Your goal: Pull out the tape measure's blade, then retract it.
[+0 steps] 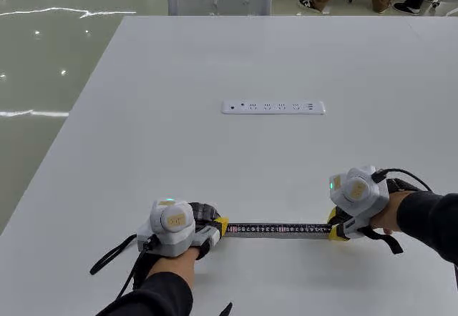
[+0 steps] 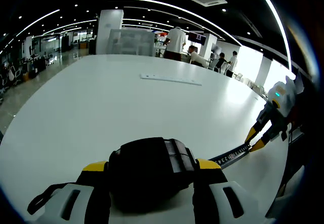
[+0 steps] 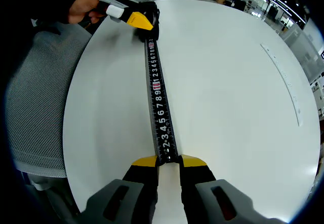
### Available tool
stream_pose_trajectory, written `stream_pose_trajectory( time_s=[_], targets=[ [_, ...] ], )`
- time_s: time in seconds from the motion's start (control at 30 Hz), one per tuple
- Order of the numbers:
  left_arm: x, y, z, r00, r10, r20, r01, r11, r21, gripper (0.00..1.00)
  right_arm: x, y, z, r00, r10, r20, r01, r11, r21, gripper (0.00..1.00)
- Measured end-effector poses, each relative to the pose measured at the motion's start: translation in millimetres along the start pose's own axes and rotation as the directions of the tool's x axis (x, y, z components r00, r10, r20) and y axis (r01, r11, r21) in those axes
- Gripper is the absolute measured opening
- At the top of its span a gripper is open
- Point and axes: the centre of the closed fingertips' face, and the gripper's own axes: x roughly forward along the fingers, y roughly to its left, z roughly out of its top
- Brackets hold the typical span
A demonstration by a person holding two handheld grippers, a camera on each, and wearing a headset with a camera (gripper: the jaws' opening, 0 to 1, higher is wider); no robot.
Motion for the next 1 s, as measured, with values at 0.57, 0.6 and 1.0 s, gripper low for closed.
stream_pose_trajectory(
  time_s=[0.57, 0.6, 1.0],
  targets=[
    [0.0, -0.5, 0.1, 1.0000, -0.008, -0.003, 0.008, 1.000, 0.003, 0.62, 3.9, 2.8, 10.4, 0.9999, 0.007, 0.011, -0.007, 1.000, -0.008, 0.12],
    [0.0, -0.5, 0.1, 1.0000, -0.008, -0.003, 0.008, 1.000, 0.003, 0.62, 4.0, 2.8, 10.6, 0.9999, 0.007, 0.012, -0.007, 1.000, -0.009, 0.12],
    [-0.3, -1.0, 0.1, 0.9999, -0.009, -0.006, 0.009, 1.000, 0.002, 0.62, 5.6, 3.6, 15.1, 0.9998, 0.008, 0.018, -0.008, 1.000, -0.019, 0.12]
  ],
)
